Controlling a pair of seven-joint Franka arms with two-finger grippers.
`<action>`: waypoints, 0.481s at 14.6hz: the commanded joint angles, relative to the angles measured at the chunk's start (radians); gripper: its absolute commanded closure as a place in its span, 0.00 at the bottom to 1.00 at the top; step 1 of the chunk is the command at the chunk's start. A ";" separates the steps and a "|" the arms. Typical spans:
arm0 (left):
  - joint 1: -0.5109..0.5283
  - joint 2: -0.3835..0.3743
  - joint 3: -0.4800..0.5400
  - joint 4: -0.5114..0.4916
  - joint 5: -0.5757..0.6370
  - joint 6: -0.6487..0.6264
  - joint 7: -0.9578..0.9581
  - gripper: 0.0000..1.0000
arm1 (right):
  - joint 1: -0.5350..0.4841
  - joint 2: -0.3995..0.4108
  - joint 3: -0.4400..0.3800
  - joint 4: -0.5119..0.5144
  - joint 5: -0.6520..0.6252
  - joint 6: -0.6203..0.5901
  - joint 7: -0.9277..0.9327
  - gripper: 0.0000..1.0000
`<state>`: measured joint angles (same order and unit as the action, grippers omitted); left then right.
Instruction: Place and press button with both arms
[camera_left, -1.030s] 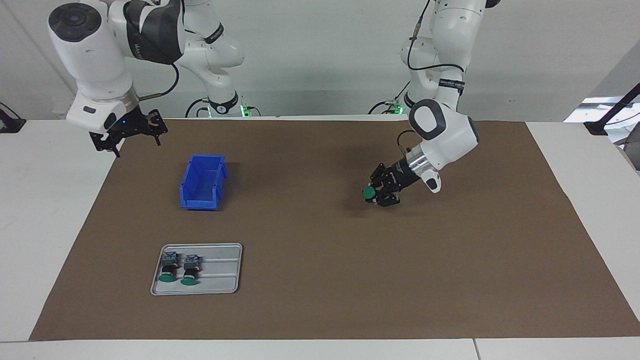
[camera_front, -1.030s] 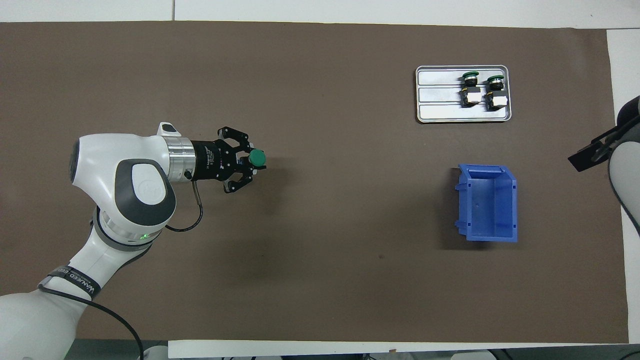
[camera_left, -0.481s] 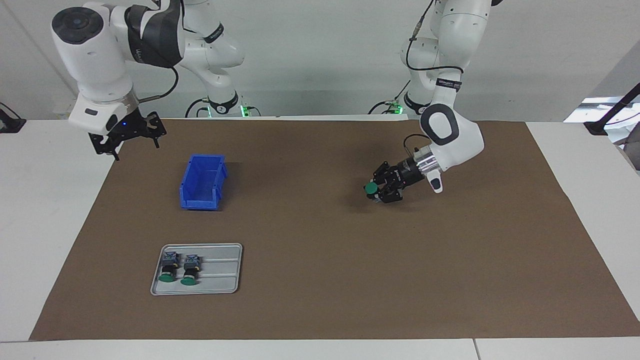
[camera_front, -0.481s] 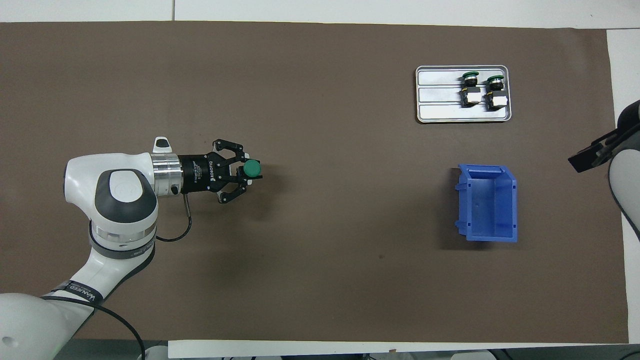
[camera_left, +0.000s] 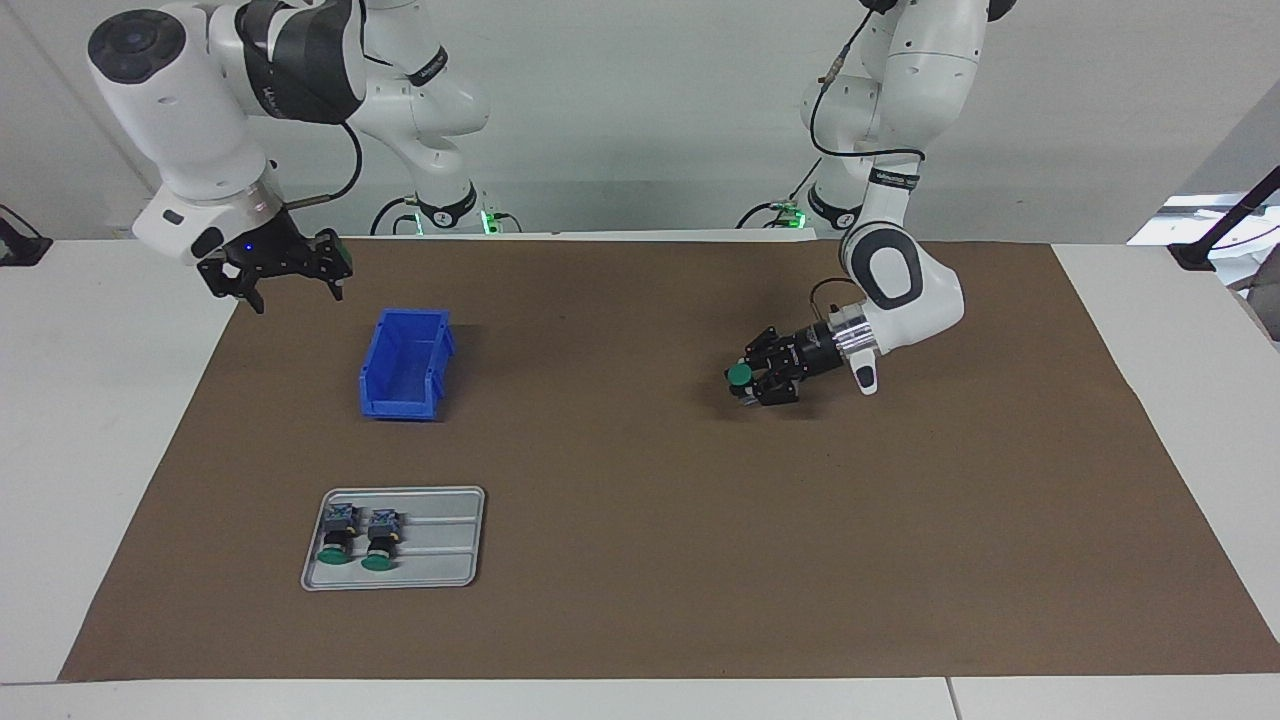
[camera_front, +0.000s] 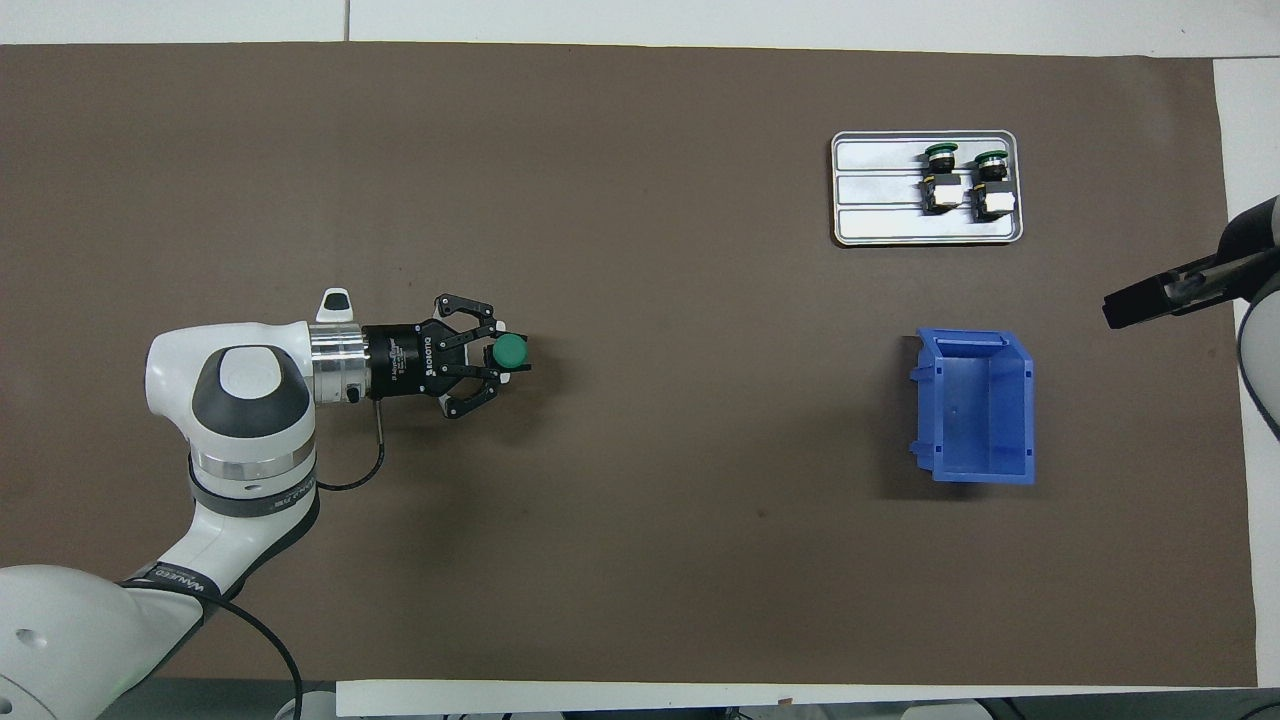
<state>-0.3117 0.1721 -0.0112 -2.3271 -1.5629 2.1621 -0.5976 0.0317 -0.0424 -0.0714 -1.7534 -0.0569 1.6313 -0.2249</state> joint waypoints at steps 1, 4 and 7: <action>0.023 -0.006 -0.004 -0.035 -0.091 -0.039 0.081 0.99 | -0.016 -0.011 -0.001 0.000 0.075 -0.039 0.117 0.02; 0.022 0.012 -0.006 -0.035 -0.126 -0.039 0.090 0.98 | -0.015 -0.011 -0.002 0.000 0.088 -0.047 0.150 0.02; 0.014 0.014 -0.004 -0.037 -0.132 -0.039 0.096 0.98 | -0.016 -0.011 -0.002 0.000 0.089 -0.048 0.216 0.02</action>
<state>-0.2970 0.1870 -0.0165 -2.3524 -1.6660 2.1423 -0.5269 0.0301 -0.0431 -0.0780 -1.7529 0.0108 1.5986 -0.0433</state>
